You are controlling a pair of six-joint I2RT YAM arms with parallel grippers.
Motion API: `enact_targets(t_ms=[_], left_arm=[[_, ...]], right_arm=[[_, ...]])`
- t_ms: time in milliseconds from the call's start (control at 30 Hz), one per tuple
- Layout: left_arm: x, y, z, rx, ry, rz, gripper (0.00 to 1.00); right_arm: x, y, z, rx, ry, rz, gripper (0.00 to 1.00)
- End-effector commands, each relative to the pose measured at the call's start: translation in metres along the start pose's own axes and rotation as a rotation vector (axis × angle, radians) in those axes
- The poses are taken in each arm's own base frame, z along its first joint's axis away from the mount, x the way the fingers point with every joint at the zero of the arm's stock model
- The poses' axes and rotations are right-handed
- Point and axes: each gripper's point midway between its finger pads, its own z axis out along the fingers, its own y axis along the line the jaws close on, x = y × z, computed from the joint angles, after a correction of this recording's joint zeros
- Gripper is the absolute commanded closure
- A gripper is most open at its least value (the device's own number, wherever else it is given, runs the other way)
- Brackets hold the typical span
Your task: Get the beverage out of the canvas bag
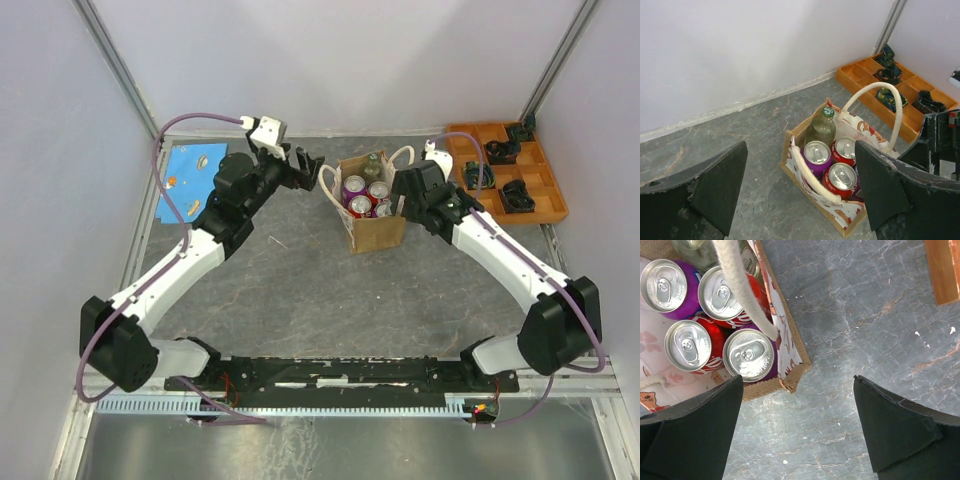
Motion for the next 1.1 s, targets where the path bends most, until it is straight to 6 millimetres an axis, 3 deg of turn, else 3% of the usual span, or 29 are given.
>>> enact_targets(t_ms=[0,100,367,633,767,967,1000,1067], left_arm=[[-0.03,-0.017,0.019,0.087,-0.073,0.051,0.07],[-0.027,-0.027,0.034,0.129,-0.061,0.046,0.08],[-0.002,-0.061,0.064,0.256,0.002,0.044,0.25],[0.06,-0.09,0.083,0.362,0.196,0.109,0.36],[0.09,-0.092,0.087,0.354,0.27,0.126,0.34],[0.13,-0.074,0.08,0.269,0.392,0.188,0.3],[0.135,-0.071,0.077,0.257,0.407,0.201,0.2],[0.141,-0.066,0.073,0.237,0.426,0.215,0.11]], right_arm=[[-0.013,0.016,-0.003,-0.018,-0.006,0.018,0.01],[0.002,0.017,0.003,-0.009,0.052,-0.01,0.01],[0.044,0.007,-0.006,-0.005,0.17,-0.084,0.08],[0.051,-0.006,-0.019,0.009,0.176,-0.114,0.13],[0.055,-0.006,-0.014,0.021,0.19,-0.126,0.14],[0.053,-0.006,-0.014,0.023,0.186,-0.12,0.15],[0.054,-0.006,-0.014,0.023,0.187,-0.123,0.15],[0.053,-0.007,-0.015,0.025,0.186,-0.123,0.15]])
